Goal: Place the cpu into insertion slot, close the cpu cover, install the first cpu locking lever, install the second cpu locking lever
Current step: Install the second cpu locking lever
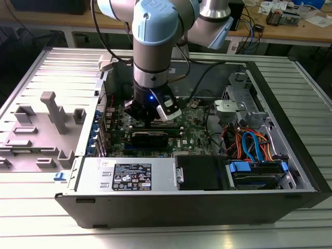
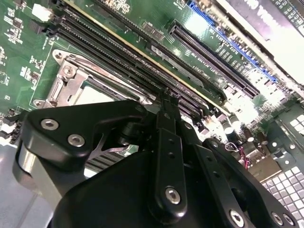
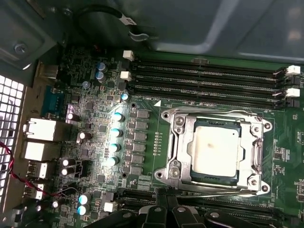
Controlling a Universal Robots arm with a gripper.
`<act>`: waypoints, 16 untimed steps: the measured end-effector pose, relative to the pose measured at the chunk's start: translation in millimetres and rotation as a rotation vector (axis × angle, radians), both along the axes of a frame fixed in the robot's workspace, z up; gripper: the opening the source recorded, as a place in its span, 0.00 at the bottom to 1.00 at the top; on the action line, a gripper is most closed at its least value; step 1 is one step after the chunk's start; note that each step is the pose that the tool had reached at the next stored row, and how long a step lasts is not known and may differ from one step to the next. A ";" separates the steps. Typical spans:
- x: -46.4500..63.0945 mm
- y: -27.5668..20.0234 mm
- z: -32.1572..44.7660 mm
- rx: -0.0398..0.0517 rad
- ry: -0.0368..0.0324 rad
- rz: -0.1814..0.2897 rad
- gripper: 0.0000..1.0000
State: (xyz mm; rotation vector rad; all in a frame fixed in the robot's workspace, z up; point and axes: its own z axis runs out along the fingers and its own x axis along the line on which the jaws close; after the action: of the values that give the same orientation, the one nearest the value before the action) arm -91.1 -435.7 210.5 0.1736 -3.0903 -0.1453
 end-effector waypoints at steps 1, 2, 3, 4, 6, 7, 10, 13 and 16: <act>-0.5 0.1 -1.4 0.0102 0.0000 0.000 0.11; -0.9 0.1 -2.8 0.0177 -0.0001 0.000 0.11; -1.4 0.0 -3.9 0.0194 0.0000 0.000 0.11; -2.5 0.0 -5.1 0.0217 0.0002 0.000 0.11; -3.8 0.0 -5.8 0.0244 0.0002 0.000 0.11; -4.3 0.0 -6.0 0.0259 0.0002 0.000 0.11; -5.1 0.0 -6.7 0.0332 0.0003 0.000 0.11; -5.0 1.5 -7.0 0.0405 0.0000 0.000 0.11; -5.0 2.7 -6.4 0.0411 0.0000 0.000 0.11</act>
State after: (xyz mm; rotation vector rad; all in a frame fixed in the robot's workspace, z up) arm -96.0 -433.0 204.1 0.1752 -3.0888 -0.2090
